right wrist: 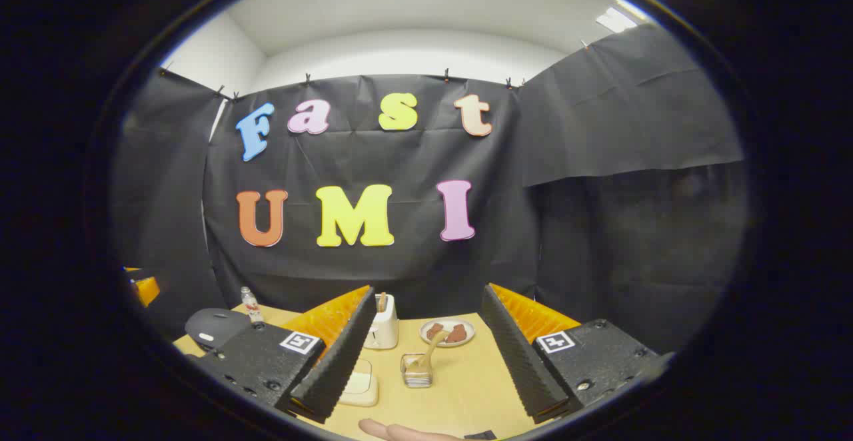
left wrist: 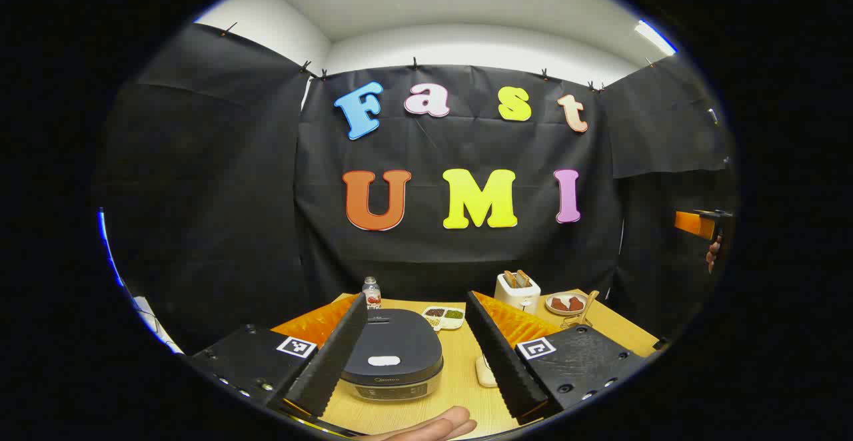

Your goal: Close the left gripper, press the button to open the rice cooker; take a wooden spoon from the chopstick holder with the right hand, scoop a spoonful of rice and pour it into the rice cooker, then put the wooden spoon back into the chopstick holder.

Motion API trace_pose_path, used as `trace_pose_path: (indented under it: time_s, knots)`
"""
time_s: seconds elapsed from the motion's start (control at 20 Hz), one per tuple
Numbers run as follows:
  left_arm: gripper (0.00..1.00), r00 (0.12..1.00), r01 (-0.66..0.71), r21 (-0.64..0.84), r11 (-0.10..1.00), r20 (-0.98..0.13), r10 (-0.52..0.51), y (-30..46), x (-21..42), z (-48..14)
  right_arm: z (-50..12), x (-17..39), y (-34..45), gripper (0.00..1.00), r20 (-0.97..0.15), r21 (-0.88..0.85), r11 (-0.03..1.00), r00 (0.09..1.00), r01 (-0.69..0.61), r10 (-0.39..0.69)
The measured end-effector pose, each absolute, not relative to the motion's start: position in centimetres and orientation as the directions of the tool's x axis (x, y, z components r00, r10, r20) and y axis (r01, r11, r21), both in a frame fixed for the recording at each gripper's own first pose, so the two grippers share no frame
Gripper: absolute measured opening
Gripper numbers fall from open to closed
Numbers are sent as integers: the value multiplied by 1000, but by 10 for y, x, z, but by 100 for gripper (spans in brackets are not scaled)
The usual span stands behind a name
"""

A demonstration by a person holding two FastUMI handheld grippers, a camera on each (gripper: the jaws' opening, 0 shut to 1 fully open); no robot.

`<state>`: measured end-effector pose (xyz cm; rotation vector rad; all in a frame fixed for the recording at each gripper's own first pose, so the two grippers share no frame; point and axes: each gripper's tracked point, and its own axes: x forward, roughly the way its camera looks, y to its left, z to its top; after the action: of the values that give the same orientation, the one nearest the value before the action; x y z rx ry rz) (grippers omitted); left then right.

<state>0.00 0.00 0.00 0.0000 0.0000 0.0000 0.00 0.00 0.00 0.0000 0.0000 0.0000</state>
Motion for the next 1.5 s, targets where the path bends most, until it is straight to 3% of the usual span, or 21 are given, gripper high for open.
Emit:
trace_pose_path:
  time_s: [0.75, 1.05, 1.1, 1.15, 1.25, 1.3, 1.35, 1.5]
  knots:
    - [94, 1000, 8, -25, 1000, 1, -8, -10, 18, -14, -28, -2, -11, 100, -6, -41, 999, 1000, -2, 2]
    - [94, 996, -47, -23, 999, -75, 45, 3, 33, -42, -47, 3, -16, 100, -38, -51, 999, 999, -7, 5]
    - [83, 996, -40, -28, 999, -87, 37, 2, 35, -45, -48, 3, -17, 100, -38, -52, 999, 999, -7, 5]
    - [89, 994, -26, -30, 999, -104, 23, 0, 39, -47, -49, 3, -19, 100, -41, -48, 999, 999, -8, 6]
    - [58, 990, -2, -21, 1000, -139, -1, -2, 41, -55, -54, 3, -18, 100, -53, -37, 999, 998, -21, 19]
    - [54, 988, 10, -13, 1000, -155, -12, -5, 40, -59, -56, 3, -18, 100, -57, -36, 999, 998, -25, 23]
    - [58, 986, 18, -7, 1000, -163, -19, -6, 41, -60, -57, 4, -18, 100, -60, -40, 999, 998, -26, 24]
    - [22, 981, 33, -9, 999, -191, -34, -10, 45, -64, -59, 5, -19, 100, -61, -52, 998, 998, -23, 20]
